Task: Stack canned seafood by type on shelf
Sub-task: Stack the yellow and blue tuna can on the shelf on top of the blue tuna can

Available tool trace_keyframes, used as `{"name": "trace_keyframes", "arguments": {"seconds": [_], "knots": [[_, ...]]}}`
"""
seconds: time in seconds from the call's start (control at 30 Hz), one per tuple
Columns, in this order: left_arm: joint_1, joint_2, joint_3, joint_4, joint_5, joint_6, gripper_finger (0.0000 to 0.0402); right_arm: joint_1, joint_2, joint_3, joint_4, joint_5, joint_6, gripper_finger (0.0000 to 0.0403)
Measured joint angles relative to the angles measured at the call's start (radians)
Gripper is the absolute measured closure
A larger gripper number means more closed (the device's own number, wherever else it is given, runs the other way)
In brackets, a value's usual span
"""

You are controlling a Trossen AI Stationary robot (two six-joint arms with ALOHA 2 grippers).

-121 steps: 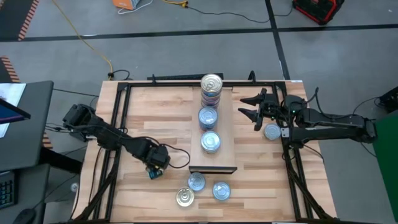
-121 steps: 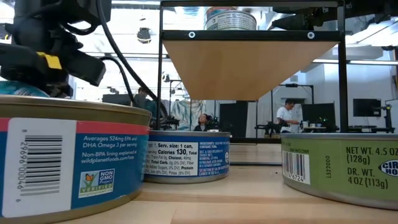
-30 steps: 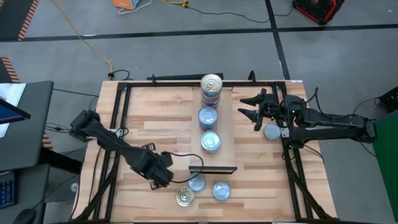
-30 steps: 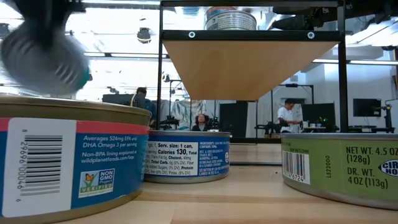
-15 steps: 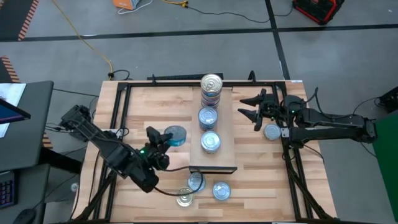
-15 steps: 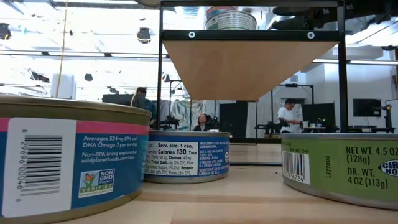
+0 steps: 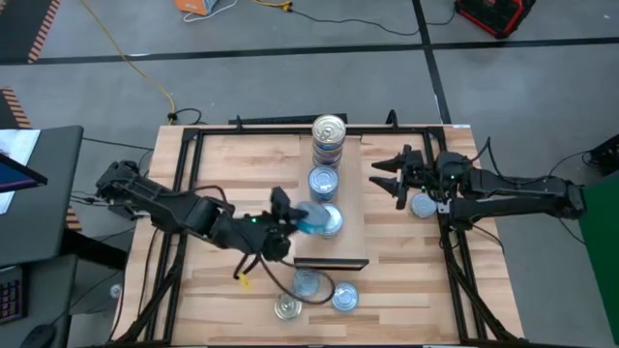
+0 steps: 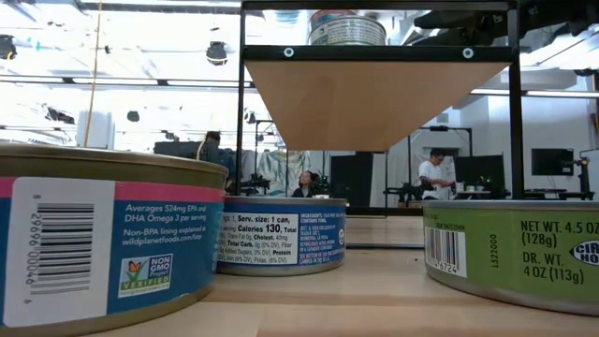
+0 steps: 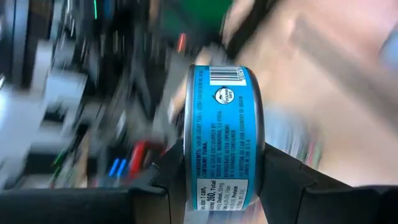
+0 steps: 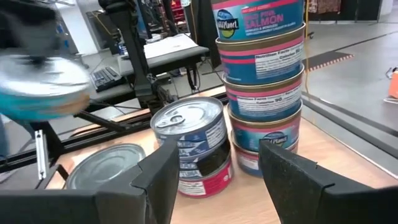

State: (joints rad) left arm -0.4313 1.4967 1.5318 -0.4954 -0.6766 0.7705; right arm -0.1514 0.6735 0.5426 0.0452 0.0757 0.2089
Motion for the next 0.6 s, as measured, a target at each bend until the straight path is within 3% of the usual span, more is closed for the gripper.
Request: {"name": "trace_keyframes", "arguments": {"seconds": [0.23,0.6], "knots": [[0.036,0.0,0.0,0.244,0.467,0.011,0.0255,0.036,0.0,0.0,-0.008,0.002,0.005,0.0159],[0.199,-0.002,0.0,0.304,0.781,-0.232,0.0256,0.051,0.0,0.0,-0.008,0.005,-0.031,0.0159]]}}
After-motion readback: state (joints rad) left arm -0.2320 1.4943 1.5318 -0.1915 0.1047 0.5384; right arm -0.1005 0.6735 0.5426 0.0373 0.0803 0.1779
